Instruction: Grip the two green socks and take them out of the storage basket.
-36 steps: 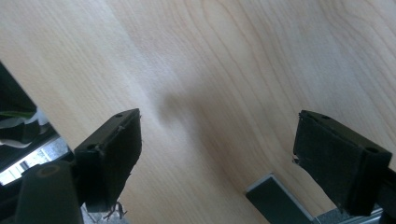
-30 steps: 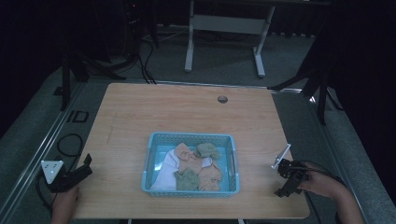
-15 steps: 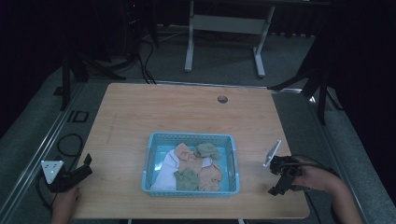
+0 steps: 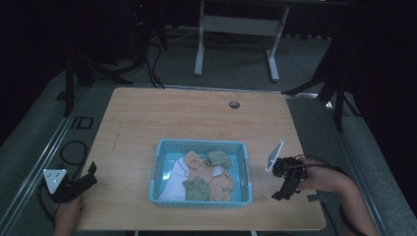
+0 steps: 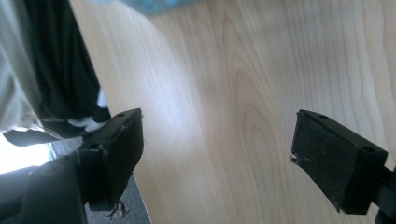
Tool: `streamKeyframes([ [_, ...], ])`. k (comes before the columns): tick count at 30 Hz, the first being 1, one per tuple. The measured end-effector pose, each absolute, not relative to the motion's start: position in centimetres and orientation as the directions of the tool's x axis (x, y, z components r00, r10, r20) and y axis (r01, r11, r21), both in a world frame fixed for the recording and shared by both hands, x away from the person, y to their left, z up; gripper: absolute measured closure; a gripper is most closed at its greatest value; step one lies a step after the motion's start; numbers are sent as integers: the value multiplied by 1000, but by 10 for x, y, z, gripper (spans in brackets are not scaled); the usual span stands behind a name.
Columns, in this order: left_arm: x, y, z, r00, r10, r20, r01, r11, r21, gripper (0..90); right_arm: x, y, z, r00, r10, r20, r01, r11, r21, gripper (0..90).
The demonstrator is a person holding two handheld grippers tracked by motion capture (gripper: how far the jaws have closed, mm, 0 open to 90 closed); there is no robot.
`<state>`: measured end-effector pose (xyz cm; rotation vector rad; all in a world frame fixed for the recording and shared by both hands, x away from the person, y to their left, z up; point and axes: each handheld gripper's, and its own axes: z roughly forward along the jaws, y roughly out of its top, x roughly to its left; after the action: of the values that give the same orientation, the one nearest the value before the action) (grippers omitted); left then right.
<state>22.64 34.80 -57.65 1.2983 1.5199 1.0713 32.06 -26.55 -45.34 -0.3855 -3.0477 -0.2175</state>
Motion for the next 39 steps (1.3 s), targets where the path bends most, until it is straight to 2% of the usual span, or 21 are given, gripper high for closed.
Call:
streamKeyframes([
  [22, 226, 348, -577, -98, 993, -72, 266, 96, 959, 7, 329, -178, -428, -996, 82, 29, 85, 993, 84, 172],
  [31, 227, 346, -576, -88, 995, -43, 270, 66, 961, 7, 337, -142, -435, -999, 42, 33, 45, 997, 69, 172],
  [39, 226, 347, -576, -86, 995, -54, 267, 76, 961, 7, 337, -106, -445, -999, -26, 44, -23, 998, 65, 187],
])
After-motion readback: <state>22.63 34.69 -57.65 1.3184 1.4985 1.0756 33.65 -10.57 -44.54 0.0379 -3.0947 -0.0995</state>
